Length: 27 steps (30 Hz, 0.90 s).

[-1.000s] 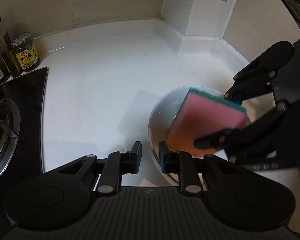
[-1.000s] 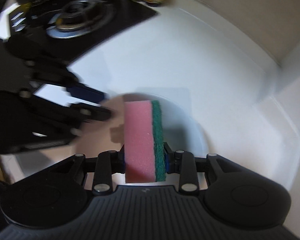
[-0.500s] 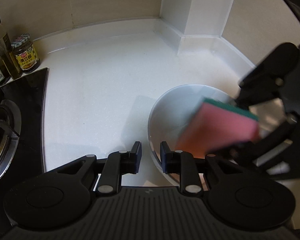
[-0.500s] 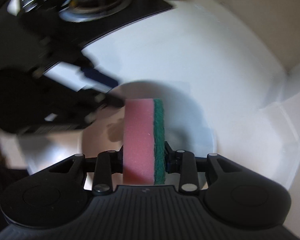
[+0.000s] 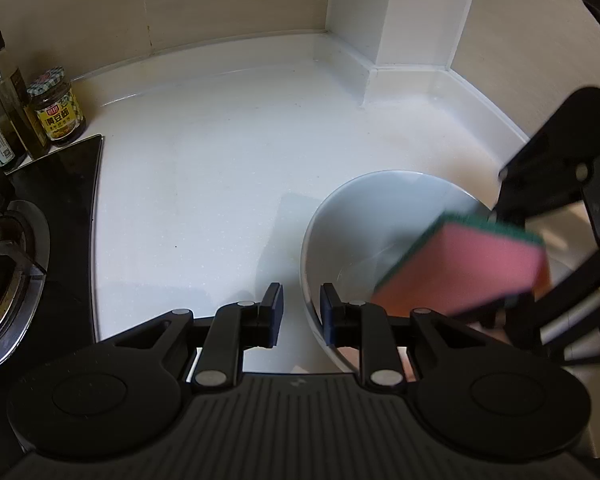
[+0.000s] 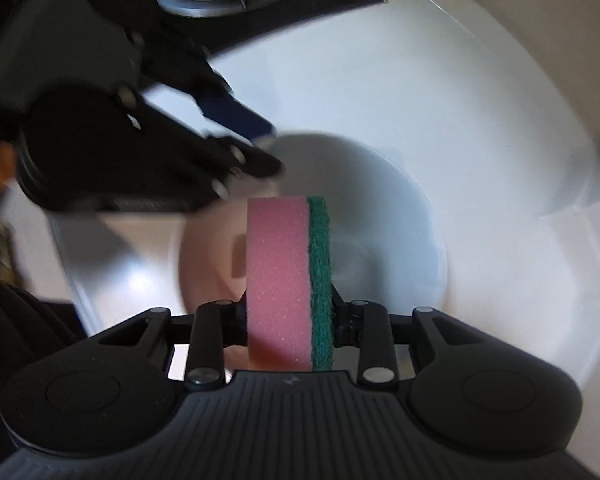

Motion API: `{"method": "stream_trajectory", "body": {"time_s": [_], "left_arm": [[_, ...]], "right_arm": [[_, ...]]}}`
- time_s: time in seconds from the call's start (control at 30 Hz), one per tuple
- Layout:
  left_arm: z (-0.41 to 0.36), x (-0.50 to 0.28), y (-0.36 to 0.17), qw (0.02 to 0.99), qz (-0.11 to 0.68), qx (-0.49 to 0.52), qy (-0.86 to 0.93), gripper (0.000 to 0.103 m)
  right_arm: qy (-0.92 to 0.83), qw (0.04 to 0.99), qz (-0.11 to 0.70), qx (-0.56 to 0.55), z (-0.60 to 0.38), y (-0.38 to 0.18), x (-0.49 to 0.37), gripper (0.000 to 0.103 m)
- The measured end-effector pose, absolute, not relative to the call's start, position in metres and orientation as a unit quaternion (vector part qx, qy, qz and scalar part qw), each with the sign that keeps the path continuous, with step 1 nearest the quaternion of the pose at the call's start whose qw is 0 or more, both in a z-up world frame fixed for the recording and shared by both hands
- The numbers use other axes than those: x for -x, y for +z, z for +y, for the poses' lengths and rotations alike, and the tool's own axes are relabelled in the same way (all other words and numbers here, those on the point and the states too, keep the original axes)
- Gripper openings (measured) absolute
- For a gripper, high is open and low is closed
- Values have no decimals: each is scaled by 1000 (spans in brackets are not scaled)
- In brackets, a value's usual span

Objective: Clean bowl
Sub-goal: 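Move the sponge over the bowl opening while the left tool tilts the bowl, then scrub inside the bowl with the sponge while the left tool holds the rim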

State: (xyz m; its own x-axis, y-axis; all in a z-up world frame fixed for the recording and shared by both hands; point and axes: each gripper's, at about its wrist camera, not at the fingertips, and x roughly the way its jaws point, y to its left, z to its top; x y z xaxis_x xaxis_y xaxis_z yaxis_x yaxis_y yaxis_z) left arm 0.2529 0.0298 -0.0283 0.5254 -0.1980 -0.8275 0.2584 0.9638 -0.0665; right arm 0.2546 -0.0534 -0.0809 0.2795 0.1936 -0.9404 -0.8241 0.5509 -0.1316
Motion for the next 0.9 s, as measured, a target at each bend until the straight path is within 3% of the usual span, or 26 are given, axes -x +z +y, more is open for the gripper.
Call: {"method": "stream_trajectory", "body": {"time_s": [0.63, 0.77, 0.9], "left_arm": [[32, -256, -35, 866, 480, -47, -132, 27], [35, -260, -35, 860, 488, -31, -145, 14], [31, -264, -34, 855, 496, -37, -147, 8]], "right_arm": [[351, 747, 467, 319, -42, -86, -248, 28], [372, 723, 488, 318, -47, -83, -245, 28], [344, 746, 482, 305, -54, -81, -250, 28]]}}
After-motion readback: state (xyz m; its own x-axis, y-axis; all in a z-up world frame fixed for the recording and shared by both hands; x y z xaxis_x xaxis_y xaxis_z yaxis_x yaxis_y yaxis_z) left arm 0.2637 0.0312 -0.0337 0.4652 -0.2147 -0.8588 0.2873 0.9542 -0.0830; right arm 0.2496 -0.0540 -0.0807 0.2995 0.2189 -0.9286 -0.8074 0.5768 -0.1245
